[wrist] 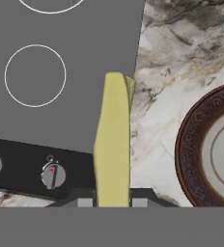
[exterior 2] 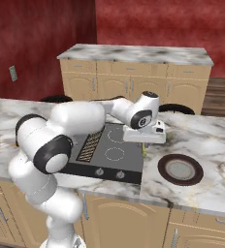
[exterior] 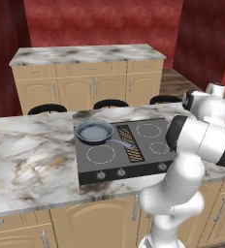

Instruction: Pick up the butter stick and place it in the pan. Then turn on the burner for the pan.

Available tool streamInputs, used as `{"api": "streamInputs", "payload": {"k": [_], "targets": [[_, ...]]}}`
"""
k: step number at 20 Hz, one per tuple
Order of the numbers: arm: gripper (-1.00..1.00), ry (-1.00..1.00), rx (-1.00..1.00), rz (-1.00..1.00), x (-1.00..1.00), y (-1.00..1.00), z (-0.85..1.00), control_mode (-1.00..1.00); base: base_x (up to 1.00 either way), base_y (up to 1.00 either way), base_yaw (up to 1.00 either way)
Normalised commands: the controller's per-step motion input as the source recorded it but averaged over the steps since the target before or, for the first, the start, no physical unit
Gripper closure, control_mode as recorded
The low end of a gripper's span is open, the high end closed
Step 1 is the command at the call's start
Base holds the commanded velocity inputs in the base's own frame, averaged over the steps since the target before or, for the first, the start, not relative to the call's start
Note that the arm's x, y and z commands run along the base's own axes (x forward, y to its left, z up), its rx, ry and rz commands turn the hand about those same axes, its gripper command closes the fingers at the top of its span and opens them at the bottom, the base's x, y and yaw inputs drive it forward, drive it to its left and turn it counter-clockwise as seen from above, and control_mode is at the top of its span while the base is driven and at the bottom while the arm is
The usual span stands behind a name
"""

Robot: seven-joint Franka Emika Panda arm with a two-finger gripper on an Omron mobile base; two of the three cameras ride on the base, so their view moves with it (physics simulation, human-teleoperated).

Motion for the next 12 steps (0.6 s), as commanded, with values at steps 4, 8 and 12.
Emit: {"api": "streamInputs", "payload": {"k": [4, 8, 12], "targets": [[1.00, 0.00, -0.07, -0.18, 0.08, 0.99, 0.42, -1.00, 0.00, 0.00, 0.00], [1.00, 0.00, -0.07, -0.15, 0.28, 1.00, 0.36, -1.00, 0.00, 0.00, 0.00], [1.00, 0.00, -0.05, -0.13, 0.37, 1.00, 0.27, -1.00, 0.00, 0.00, 0.00]]}}
